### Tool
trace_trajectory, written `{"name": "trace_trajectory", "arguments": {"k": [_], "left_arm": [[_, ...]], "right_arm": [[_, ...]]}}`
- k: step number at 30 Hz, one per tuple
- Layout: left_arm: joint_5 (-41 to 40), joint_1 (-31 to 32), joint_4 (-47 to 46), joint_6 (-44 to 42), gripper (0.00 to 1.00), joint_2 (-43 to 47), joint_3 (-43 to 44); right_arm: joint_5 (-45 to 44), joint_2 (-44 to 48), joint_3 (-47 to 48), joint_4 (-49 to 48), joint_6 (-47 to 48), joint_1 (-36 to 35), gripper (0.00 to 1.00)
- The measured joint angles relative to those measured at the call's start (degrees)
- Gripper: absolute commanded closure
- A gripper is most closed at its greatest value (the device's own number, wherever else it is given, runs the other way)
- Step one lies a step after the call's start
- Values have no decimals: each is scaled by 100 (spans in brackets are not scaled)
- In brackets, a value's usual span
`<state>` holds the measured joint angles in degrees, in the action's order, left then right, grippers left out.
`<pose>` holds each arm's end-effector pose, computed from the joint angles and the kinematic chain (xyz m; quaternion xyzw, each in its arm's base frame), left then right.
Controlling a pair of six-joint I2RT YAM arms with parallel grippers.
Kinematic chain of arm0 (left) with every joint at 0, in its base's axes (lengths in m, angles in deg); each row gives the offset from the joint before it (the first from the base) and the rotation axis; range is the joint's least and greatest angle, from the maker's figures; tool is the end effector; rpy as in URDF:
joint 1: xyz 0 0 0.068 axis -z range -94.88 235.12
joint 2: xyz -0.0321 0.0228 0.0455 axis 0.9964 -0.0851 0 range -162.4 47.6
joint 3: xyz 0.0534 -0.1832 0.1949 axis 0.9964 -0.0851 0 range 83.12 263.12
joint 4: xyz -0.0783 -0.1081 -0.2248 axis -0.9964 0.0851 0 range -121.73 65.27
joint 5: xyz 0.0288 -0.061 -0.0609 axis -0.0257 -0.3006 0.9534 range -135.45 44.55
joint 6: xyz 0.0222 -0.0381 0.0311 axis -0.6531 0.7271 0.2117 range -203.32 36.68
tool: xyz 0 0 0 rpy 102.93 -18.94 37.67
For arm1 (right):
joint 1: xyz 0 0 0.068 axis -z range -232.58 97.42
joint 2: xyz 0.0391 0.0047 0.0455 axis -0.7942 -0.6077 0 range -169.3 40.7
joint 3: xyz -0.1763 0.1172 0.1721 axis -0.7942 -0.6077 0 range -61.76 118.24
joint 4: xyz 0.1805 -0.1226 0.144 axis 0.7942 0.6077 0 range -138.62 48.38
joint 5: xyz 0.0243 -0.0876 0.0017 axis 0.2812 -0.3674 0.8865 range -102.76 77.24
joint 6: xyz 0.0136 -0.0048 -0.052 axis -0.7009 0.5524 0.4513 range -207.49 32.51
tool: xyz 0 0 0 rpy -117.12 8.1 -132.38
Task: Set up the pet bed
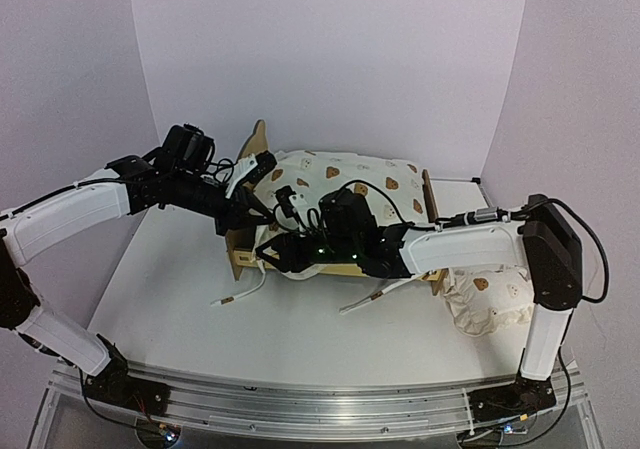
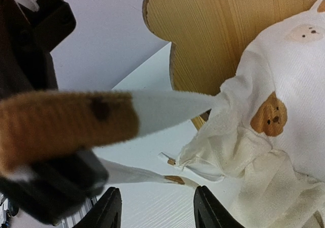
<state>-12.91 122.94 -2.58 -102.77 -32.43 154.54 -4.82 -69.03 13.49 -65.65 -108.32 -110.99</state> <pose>0.2314 -0.2037 0.3323 0.5214 0.6973 -0.3157 0.3772 0.2311 0.3853 0.2400 -0.2979 0.7482 0.4194 0.4190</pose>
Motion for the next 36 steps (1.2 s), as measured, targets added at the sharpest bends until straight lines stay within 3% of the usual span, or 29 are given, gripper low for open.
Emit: {"name": "trace_trajectory", "arguments": {"k": [4,9,12,13,17,19,30,33,36], "left_arm": [[-23,0,-78,47,100,0,-46],[-43,0,-126,127,100,0,-79],[-74,0,-176,154,99,0,-99],[-86,0,-180,156,94,0,-104],[-175,0,-235,143,48,5,-142],[-284,0,-228,55,41,23,-228],[-711,-168,113,-1225,48,885,-1968],[-1021,-177,120,-1402,57,817,-2309],[-1496,-177,83,-1523,58,359,-2447]], "right_arm": [[-1,-12,17,-283,-149,0,65],[-42,-159,40,-775,-433,0,97],[-44,-277,52,-992,-529,0,100],[-48,-291,52,-1019,-550,0,100],[-159,-288,26,-1098,-534,19,100],[-222,-252,-42,-1029,-476,32,100],[-460,533,-110,164,97,227,100],[-486,629,-52,380,239,251,100],[-472,635,8,562,363,251,100]]}}
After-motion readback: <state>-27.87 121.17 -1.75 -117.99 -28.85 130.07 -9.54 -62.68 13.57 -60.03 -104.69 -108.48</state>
